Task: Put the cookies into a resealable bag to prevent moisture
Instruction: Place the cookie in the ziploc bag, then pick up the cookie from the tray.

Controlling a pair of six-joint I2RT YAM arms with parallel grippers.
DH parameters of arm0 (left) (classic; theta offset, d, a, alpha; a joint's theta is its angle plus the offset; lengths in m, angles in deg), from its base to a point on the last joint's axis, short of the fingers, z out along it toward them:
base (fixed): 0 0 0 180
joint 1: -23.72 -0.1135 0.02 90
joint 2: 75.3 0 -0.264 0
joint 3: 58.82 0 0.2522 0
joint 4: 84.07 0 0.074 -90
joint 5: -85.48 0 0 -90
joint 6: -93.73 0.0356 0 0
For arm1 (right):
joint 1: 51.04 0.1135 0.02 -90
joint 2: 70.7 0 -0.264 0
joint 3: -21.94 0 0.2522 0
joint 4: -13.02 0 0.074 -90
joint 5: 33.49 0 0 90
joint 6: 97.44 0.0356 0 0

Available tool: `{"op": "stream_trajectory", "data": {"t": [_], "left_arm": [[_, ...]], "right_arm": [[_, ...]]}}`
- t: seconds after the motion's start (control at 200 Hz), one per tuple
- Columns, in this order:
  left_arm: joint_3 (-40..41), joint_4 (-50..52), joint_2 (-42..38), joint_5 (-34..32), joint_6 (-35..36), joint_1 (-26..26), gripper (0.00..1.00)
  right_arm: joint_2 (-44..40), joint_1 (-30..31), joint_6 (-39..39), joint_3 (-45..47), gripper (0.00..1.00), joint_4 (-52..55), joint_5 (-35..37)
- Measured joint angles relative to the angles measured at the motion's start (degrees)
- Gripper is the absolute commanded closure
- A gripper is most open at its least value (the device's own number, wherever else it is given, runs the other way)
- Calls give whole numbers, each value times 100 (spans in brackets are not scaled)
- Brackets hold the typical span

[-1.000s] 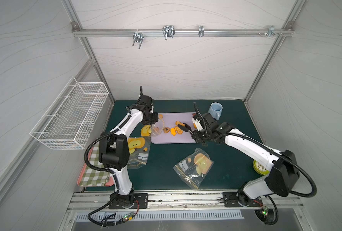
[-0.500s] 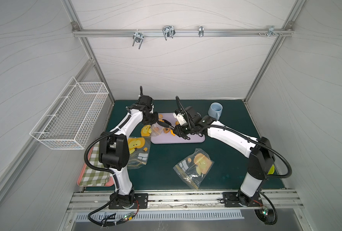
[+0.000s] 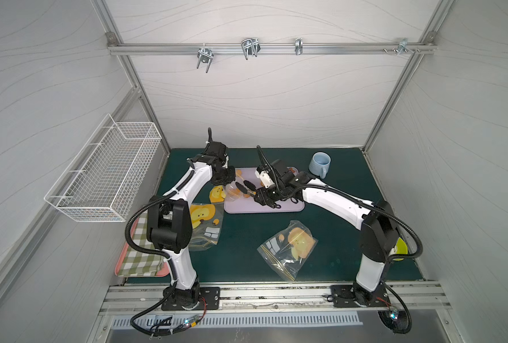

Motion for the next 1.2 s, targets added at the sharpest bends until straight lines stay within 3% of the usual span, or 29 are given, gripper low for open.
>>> {"op": "stream_trajectory", "data": {"t": [0.19, 0.4, 0.53, 0.72, 1.2], "left_arm": [[0, 0, 0, -4, 0, 0, 100], [0, 2, 0, -4, 0, 0, 100], [0, 0, 0, -2, 0, 0, 100], [0, 0, 0, 0, 0, 0, 100], [0, -2, 0, 7, 0, -2, 100]], "right_arm": [[-267, 0, 0, 201, 53, -26, 57], [-1602, -79, -7, 1174, 54, -9, 581], [-2114, -455, -20, 1467, 54, 249, 850], [-1679, -870, -96, 1543, 53, 791, 1226], [-365, -876, -382, 852, 50, 1231, 1534]]}}
